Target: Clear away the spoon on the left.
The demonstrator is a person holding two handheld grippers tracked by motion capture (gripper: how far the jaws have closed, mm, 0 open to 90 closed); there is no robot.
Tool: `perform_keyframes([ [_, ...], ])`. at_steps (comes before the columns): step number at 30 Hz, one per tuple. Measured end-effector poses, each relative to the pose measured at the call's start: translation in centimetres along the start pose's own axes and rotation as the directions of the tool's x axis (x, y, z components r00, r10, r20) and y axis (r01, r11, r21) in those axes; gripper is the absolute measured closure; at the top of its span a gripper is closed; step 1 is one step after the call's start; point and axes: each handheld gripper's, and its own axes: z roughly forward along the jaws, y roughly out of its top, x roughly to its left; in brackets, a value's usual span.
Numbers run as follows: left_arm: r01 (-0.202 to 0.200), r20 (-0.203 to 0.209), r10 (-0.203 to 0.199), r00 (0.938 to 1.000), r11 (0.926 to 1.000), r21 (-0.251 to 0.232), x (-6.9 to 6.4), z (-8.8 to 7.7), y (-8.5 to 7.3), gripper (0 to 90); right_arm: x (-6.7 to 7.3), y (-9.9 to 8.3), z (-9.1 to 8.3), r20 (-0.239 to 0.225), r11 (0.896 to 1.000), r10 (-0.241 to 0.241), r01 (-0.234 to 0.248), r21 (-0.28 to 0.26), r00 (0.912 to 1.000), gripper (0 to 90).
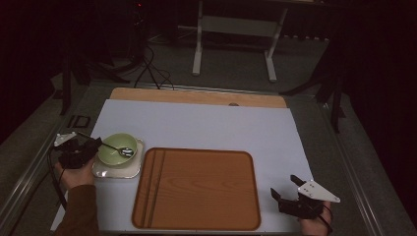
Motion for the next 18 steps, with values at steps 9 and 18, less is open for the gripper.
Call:
perform_keyframes([
  [9,0.008,0.014,-0.008,0.9999,0.9999,-0.007,-0.1,0.4,0.0,76.6,0.0,0.0,0.0,0.001,1.000,0.000,0.000,0.001,1.0000,13.8],
  [18,-0.056,0.054,0.061,0.9967,0.9953,-0.079,-1.4,-1.2,1.0,84.8,0.0,0.0,0.0,0.002,1.000,-0.001,0.001,-0.001,1.0000,13.8],
])
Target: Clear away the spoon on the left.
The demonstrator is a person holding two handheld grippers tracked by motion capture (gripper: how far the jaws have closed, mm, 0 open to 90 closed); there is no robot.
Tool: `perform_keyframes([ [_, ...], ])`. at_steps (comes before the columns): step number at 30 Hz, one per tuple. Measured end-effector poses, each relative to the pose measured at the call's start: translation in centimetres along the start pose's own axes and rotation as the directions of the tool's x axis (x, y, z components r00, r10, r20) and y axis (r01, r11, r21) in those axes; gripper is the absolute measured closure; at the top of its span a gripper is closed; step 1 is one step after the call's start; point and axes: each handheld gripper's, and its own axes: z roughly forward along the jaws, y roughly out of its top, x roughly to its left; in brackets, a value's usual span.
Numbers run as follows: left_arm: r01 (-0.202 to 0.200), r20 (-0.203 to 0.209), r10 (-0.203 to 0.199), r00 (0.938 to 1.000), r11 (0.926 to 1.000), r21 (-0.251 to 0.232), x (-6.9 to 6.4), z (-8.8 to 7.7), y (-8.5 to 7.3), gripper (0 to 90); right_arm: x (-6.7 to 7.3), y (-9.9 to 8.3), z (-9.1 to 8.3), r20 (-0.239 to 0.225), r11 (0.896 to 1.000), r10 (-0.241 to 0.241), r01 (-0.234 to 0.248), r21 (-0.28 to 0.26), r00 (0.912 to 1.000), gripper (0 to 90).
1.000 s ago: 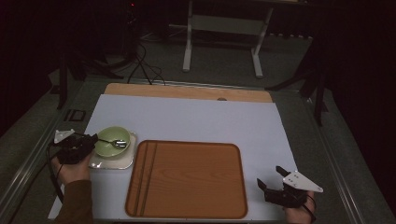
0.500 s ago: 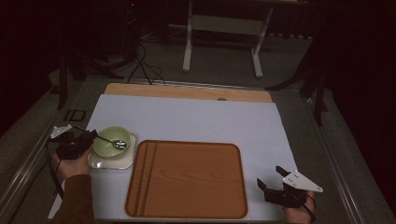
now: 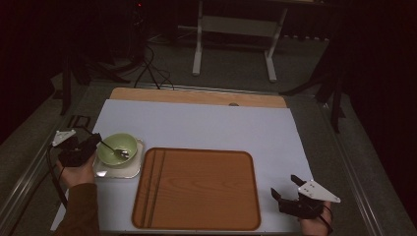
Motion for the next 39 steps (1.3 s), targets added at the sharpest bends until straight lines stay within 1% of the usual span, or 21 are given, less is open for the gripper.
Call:
perform_keyframes([
  [1,0.000,0.000,0.000,1.0000,1.0000,0.000,0.0,0.0,0.0,85.7,0.0,0.0,0.0,0.000,1.000,0.000,0.000,0.000,1.0000,13.8],
  [2,-0.023,0.028,0.024,0.9993,0.9996,-0.016,-0.6,-0.3,0.3,85.7,0.0,0.0,0.0,0.000,1.000,0.000,0.000,0.000,1.0000,13.8],
  [4,-0.034,0.049,0.035,0.9982,0.9991,-0.025,-1.0,-0.4,0.5,88.5,0.0,0.0,0.0,0.000,1.000,-0.001,0.001,0.001,1.0000,13.8],
  [6,-0.053,0.058,0.054,0.9968,0.9983,-0.025,-1.4,-0.3,0.6,89.0,0.0,0.0,0.0,0.000,1.000,0.000,0.000,0.000,1.0000,13.8],
  [7,-0.053,0.058,0.054,0.9968,0.9983,-0.025,-1.4,-0.3,0.6,89.2,0.0,0.0,0.0,0.000,1.000,0.000,0.000,0.000,1.0000,13.8],
  [8,-0.069,0.075,0.070,0.9947,0.9974,-0.023,-1.7,-0.3,0.6,89.2,0.0,0.0,0.0,0.000,1.000,0.000,0.000,0.000,1.0000,13.8],
  [10,-0.080,0.080,0.082,0.9935,0.9965,-0.026,-2.0,-0.2,0.6,89.5,0.0,0.0,0.0,0.000,1.000,0.000,0.000,0.000,1.0000,13.8],
  [12,-0.104,0.075,0.106,0.9916,0.9943,-0.026,-2.4,-0.2,0.6,89.6,0.0,0.0,0.0,0.000,1.000,0.000,0.000,-0.001,1.0000,13.8],
  [17,-0.125,0.078,0.128,0.9887,0.9912,-0.044,-2.7,-0.7,1.0,89.7,0.0,0.0,-0.1,0.000,1.000,0.003,-0.003,-0.002,1.0000,13.8],
  [22,-0.164,0.088,0.170,0.9814,0.9838,-0.071,-3.4,-1.6,1.9,89.6,0.0,0.0,0.0,0.000,1.000,0.001,-0.001,-0.001,1.0000,13.8],
  [24,-0.186,0.091,0.192,0.9771,0.9794,-0.079,-3.8,-1.9,2.2,89.6,0.0,0.0,0.0,0.000,1.000,0.000,0.000,-0.001,1.0000,13.8],
  [27,-0.204,0.104,0.213,0.9716,0.9750,-0.088,-4.3,-2.3,2.7,89.5,0.0,0.0,0.0,0.001,1.000,-0.001,0.001,0.000,1.0000,13.8],
  [29,-0.209,0.113,0.219,0.9692,0.9735,-0.093,-4.6,-2.5,2.9,89.5,0.0,0.0,0.0,0.000,1.000,0.000,0.000,-0.001,1.0000,13.8],
  [31,-0.218,0.125,0.229,0.9653,0.9709,-0.099,-5.0,-2.7,3.2,89.4,0.0,0.0,0.0,0.000,1.000,0.000,0.000,-0.001,1.0000,13.8],
  [36,-0.227,0.170,0.244,0.9547,0.9672,-0.113,-5.7,-3.3,3.7,89.4,0.0,0.0,0.0,0.000,1.000,0.000,0.000,-0.001,1.0000,13.8],
  [37,-0.227,0.170,0.244,0.9547,0.9672,-0.113,-5.7,-3.3,3.7,89.4,0.0,0.0,0.0,0.000,1.000,0.000,0.000,-0.001,1.0000,13.8],
  [38,-0.233,0.193,0.253,0.9480,0.9648,-0.122,-6.1,-3.7,3.9,89.4,0.0,0.0,0.0,0.000,1.000,-0.001,0.001,-0.001,1.0000,13.8],
  [39,-0.234,0.203,0.255,0.9453,0.9643,-0.124,-6.2,-3.9,4.0,89.3,0.0,0.0,0.0,0.000,1.000,-0.001,0.001,-0.001,1.0000,13.8],
])
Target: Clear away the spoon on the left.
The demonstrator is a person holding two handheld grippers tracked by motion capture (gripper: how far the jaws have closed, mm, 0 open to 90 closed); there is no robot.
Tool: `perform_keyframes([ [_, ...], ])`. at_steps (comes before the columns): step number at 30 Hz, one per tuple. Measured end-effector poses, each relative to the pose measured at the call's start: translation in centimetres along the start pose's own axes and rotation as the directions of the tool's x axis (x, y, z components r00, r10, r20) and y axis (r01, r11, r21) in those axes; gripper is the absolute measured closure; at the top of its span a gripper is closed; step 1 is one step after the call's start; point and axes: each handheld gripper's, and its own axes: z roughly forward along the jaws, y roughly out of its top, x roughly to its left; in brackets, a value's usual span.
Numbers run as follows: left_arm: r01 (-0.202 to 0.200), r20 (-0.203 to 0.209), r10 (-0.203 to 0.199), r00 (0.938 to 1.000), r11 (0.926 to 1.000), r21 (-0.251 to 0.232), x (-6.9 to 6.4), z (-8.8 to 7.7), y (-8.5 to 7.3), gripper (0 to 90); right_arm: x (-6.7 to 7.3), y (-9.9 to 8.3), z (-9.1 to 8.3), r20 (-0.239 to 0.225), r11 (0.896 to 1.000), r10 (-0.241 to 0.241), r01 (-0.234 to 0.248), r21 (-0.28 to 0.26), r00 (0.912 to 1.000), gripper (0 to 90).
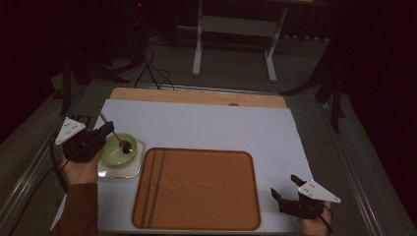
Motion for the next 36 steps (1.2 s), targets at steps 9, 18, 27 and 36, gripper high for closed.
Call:
perform_keyframes([
  [9,-0.025,0.063,0.023,0.9977,0.9989,0.040,-1.3,-0.1,0.5,89.3,0.0,0.0,0.0,-0.002,1.000,-0.001,0.001,0.002,1.0000,13.8],
  [18,-0.037,0.126,0.025,0.9917,0.9954,0.089,-2.7,0.1,0.4,89.2,0.0,0.0,0.1,-0.002,1.000,0.000,0.000,0.002,1.0000,13.8],
  [27,-0.012,0.223,-0.016,0.9747,0.9925,0.121,-3.7,0.4,-0.3,89.0,0.0,0.0,0.0,-0.001,1.000,0.000,0.000,0.001,1.0000,13.8],
  [36,-0.005,0.267,-0.046,0.9626,0.9823,0.187,-4.7,0.8,-1.1,89.0,0.1,0.0,0.0,-0.001,1.000,-0.001,0.001,0.001,1.0000,13.8],
])
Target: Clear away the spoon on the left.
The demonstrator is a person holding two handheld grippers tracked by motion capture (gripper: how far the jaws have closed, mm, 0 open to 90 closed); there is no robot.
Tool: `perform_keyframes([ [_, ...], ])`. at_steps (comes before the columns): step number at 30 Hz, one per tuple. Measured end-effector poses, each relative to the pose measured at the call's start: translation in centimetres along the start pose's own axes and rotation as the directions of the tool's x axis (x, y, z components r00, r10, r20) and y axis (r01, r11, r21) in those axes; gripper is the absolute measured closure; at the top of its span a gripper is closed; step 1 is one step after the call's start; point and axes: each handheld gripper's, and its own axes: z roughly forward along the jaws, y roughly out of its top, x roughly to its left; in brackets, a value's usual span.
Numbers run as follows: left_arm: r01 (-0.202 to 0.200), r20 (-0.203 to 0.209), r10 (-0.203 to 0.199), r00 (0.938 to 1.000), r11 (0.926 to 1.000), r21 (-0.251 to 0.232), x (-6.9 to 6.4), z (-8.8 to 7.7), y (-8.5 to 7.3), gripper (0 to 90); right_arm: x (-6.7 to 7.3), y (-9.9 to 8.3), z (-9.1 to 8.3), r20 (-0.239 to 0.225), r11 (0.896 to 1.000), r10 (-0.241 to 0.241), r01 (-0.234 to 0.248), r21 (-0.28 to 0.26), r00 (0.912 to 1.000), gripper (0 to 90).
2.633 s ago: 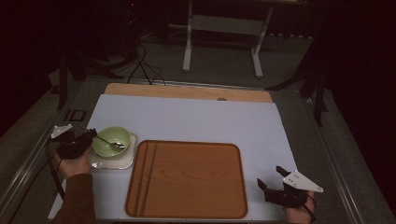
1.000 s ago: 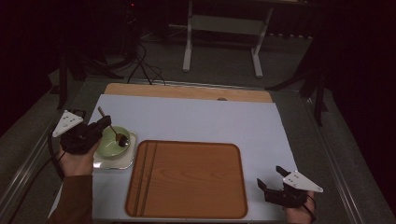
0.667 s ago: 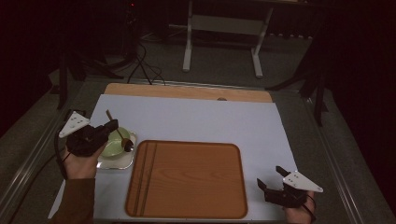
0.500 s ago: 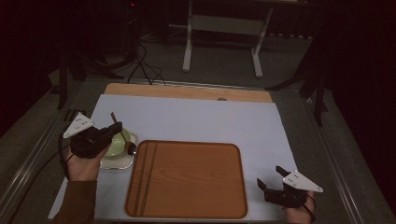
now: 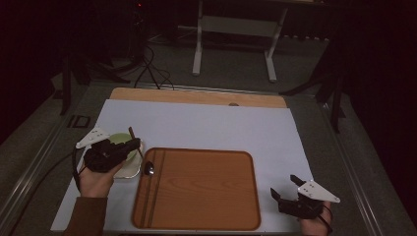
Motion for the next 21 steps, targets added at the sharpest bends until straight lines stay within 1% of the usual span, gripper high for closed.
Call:
perform_keyframes([
  [2,-0.002,0.013,0.002,0.9999,0.9999,0.016,-0.2,0.2,-0.2,89.0,0.0,0.0,0.0,0.000,1.000,-0.001,0.001,-0.001,1.0000,13.8],
  [6,0.002,0.030,-0.003,0.9996,0.9994,0.034,-0.6,0.7,-0.7,88.9,0.0,0.0,0.0,0.000,1.000,0.000,0.000,-0.002,1.0000,13.8],
  [10,0.015,0.049,-0.018,0.9986,0.9981,0.060,-0.9,1.1,-1.3,88.9,0.0,0.0,0.0,0.001,1.000,0.000,0.000,-0.004,1.0000,13.8],
  [14,0.027,0.075,-0.034,0.9966,0.9958,0.088,-1.1,1.5,-1.9,88.8,0.0,0.1,-0.1,0.000,1.000,-0.005,0.005,-0.010,1.0000,13.8],
  [17,0.030,0.088,-0.039,0.9954,0.9940,0.105,-1.4,1.9,-2.2,88.8,0.0,0.1,-0.2,-0.001,1.000,-0.012,0.012,-0.023,0.9999,13.8],
  [21,0.040,0.111,-0.055,0.9922,0.9904,0.132,-1.5,2.4,-2.5,88.7,0.1,0.2,-0.3,-0.005,0.999,-0.017,0.017,-0.036,0.9998,13.8],
])
